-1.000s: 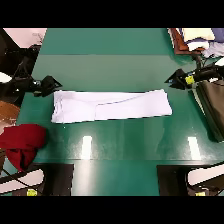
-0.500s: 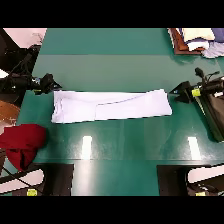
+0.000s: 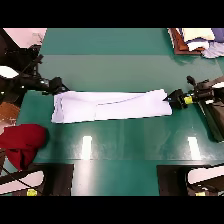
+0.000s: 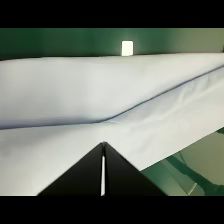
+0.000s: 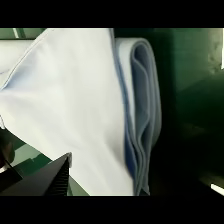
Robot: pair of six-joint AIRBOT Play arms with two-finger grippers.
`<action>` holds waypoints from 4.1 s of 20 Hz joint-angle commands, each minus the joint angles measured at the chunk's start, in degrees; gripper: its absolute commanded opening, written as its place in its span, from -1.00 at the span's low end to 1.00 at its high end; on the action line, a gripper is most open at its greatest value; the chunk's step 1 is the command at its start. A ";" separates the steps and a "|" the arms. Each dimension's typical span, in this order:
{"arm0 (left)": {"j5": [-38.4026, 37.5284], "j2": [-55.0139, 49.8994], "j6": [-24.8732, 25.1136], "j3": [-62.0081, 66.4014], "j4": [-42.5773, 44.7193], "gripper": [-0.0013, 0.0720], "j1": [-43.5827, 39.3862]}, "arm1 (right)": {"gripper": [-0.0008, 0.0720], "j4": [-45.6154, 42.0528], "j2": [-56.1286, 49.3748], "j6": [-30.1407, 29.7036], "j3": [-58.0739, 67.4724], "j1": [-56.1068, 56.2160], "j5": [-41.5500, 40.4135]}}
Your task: Fold the shirts.
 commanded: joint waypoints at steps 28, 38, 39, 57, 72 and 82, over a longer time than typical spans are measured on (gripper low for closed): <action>9.11 -31.69 -4.39 24.76 0.31 -0.90 -37.64 | -0.93 -0.31 6.12 15.98 47.12 28.94 12.46; -4.83 -13.70 -3.96 24.87 18.60 -0.90 -22.43 | -0.93 -0.17 0.13 11.91 48.28 40.70 7.58; -5.70 -10.97 -3.93 24.87 20.87 -0.90 -19.61 | -0.93 -0.17 -0.57 11.39 48.35 42.51 5.95; -7.10 3.76 -4.17 24.87 24.61 -0.90 1.92 | 0.25 8.98 -15.02 1.40 48.94 54.42 -11.98; -6.29 3.74 -3.96 24.81 19.32 -0.90 1.92 | 0.82 10.58 -7.91 5.75 11.10 27.58 -6.32; -6.80 3.63 -3.98 24.81 19.28 -0.90 1.92 | 0.02 19.93 -20.20 4.35 26.84 39.87 -5.70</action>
